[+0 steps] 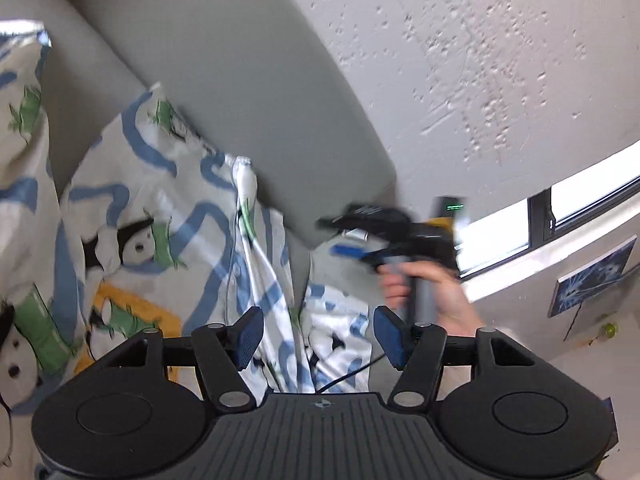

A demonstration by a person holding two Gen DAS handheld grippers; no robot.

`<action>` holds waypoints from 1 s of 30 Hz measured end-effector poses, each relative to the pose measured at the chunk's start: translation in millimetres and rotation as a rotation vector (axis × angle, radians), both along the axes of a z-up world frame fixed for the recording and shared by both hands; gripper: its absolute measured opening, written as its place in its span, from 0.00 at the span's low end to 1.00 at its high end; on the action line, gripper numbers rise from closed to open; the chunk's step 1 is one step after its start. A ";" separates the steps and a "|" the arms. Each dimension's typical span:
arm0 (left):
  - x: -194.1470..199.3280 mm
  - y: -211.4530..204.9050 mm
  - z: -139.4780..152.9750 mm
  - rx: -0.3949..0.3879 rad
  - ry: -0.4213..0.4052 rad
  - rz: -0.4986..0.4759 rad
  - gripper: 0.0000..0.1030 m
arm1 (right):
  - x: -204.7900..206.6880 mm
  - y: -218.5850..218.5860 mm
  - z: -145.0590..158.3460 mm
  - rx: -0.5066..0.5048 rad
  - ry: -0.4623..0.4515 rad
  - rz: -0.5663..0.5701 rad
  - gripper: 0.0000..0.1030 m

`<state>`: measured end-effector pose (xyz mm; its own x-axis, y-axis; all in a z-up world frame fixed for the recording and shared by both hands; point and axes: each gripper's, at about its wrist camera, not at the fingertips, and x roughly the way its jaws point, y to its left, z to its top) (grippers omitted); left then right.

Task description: Fold clothes

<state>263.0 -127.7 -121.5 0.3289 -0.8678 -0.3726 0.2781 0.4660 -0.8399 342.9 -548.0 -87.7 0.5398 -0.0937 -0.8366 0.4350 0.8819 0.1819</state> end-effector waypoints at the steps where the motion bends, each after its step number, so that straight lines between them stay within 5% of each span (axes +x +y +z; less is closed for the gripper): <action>1: 1.6 -1.2 -4.6 0.008 0.014 0.001 0.57 | 15.2 -10.6 -14.4 0.011 0.035 -0.012 0.53; 10: 15.2 -13.4 -45.4 0.107 0.118 -0.030 0.57 | 77.4 -38.8 -98.8 -0.022 0.138 -0.026 0.57; 12: 15.1 -16.6 -49.5 0.140 0.118 -0.034 0.57 | 75.4 -32.7 -99.0 -0.068 0.093 0.006 0.26; 13: 15.1 -18.2 -51.5 0.157 0.118 -0.037 0.57 | 74.2 -28.9 -98.4 -0.094 0.073 0.026 0.02; 20: 14.7 -22.2 -62.3 0.285 0.092 -0.001 0.57 | 39.4 -46.0 -72.3 -0.277 -0.033 -0.103 0.00; 30: 13.7 -30.6 -74.1 0.423 0.027 -0.001 0.58 | 13.0 -82.2 -73.8 -0.441 0.064 -0.256 0.00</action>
